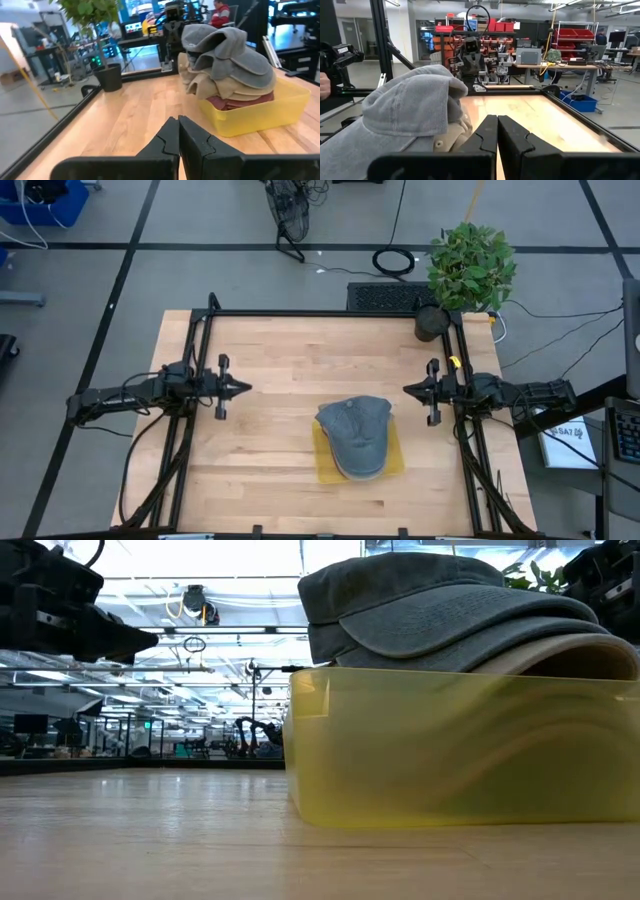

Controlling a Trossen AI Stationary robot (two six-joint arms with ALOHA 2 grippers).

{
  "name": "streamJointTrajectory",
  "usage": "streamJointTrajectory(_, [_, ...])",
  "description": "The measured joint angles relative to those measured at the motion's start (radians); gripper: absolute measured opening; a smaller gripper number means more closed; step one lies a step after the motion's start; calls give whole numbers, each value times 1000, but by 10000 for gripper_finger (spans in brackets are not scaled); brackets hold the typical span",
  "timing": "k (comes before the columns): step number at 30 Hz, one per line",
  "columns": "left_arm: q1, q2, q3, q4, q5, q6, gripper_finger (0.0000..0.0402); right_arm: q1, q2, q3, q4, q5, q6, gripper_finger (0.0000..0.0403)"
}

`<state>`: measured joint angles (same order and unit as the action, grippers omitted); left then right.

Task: Pick and place caps into container
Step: Return to Home Position

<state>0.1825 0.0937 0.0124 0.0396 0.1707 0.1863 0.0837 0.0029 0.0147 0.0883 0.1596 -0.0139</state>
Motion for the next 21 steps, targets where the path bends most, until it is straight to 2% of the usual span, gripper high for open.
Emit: streamJointTrajectory(21, [0,0,-2,15,-22,-35,10,0,0,-1,5,-3,-1,0])
